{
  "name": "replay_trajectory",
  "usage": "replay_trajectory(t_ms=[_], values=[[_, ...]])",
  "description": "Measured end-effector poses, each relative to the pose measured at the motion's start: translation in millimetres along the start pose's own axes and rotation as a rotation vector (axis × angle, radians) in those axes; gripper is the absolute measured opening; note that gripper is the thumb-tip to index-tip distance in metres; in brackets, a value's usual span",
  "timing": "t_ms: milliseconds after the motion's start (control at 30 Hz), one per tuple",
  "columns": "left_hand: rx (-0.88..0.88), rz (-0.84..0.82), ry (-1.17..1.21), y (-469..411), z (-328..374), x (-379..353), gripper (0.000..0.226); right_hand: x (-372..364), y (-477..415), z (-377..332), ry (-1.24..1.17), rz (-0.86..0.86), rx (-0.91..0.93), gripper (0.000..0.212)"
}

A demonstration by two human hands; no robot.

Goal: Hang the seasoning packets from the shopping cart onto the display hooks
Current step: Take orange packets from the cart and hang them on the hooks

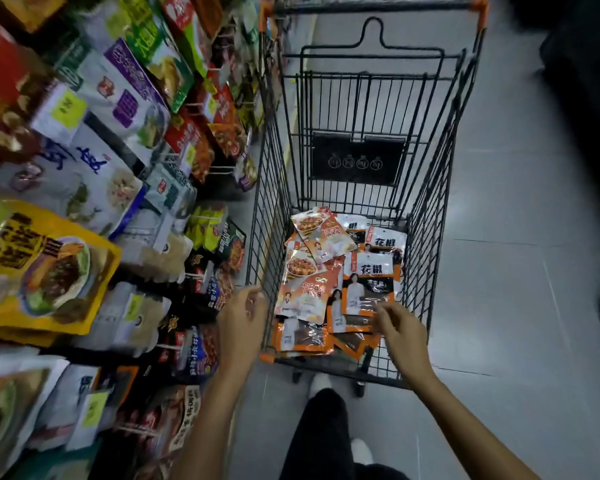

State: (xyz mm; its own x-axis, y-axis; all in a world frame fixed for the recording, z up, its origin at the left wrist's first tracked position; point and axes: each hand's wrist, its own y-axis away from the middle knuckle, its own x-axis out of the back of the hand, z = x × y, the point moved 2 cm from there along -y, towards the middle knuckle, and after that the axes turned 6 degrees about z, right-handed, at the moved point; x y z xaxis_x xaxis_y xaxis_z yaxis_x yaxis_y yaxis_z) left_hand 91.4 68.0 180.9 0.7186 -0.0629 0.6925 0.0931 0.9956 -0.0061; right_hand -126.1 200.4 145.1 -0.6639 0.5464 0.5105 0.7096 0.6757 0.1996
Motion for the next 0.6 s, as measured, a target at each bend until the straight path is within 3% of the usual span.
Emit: replay_trajectory(t_ms=[167,333,500,600], values=[[-0.003,0.028,-0.123,-86.0,-15.7,-30.4,0.035,-72.1,-63.8,17.1,0.044,-0.097,-0.122,0.019],[0.076,-0.114,-0.245,-137.7,-44.4,-75.2,0.065,-138.6,-107.5,56.9,0.160,-0.217,-0.251,0.028],[0.038,-0.189,-0.232,-151.7,-72.3,-103.5,0.065,-185.6,-132.0,94.3,0.153,-0.321,-0.373,0.015],[0.003,-0.175,-0.172,-150.2,-81.2,-106.5,0.052,-207.8,-135.5,109.1,0.059,-0.267,-0.484,0.010]])
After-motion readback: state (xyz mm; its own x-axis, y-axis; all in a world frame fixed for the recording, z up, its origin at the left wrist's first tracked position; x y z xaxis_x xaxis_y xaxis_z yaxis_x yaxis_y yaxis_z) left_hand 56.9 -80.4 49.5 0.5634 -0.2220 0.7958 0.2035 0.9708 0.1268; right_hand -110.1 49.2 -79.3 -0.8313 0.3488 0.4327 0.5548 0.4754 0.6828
